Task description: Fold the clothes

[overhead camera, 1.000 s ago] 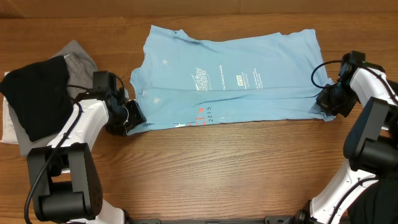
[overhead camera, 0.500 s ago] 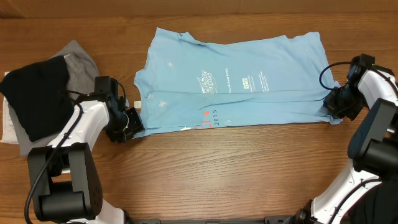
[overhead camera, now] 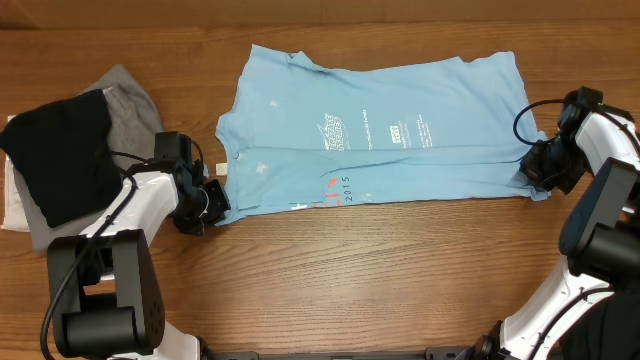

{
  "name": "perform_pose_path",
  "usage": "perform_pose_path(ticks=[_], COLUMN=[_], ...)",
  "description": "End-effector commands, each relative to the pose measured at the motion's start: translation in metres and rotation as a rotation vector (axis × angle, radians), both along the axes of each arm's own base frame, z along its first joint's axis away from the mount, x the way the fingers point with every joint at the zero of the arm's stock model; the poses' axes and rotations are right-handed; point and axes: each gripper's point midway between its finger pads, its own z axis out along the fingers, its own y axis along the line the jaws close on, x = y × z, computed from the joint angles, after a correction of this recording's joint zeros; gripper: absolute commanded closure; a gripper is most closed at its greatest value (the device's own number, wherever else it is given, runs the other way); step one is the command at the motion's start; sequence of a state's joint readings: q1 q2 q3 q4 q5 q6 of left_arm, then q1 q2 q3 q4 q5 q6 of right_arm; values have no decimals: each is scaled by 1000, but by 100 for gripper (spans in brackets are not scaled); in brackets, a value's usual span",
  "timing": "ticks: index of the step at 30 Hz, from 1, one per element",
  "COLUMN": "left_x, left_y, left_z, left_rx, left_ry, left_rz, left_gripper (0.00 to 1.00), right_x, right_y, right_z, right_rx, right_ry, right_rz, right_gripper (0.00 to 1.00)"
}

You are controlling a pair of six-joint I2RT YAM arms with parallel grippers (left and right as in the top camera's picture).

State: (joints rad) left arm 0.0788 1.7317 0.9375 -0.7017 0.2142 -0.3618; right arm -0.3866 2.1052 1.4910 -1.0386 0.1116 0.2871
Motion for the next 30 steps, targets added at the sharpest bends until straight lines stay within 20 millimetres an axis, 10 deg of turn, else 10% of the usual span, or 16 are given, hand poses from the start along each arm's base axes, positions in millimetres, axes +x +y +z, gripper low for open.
perform_pose_path(ticks=[1,7,24,30], left_x=[-18,-37,-90,-77], left_y=[5,42,53,53], left_z=[-12,-15,-5,14], left_rx=[31,216,237,238], left_ry=[58,147,356,264], left_rz=[-23,52,9,20], left_gripper=[96,96,96,96], right_x=[-9,-16,-72,-77], right_y=[-5,-3,14,15], right_z=[3,3,14,19], right_rx=[-21,-10,62,63], right_ry=[17,45,271,288], right_rz=[-11,-11,-65,-68], right_gripper=[96,96,96,96])
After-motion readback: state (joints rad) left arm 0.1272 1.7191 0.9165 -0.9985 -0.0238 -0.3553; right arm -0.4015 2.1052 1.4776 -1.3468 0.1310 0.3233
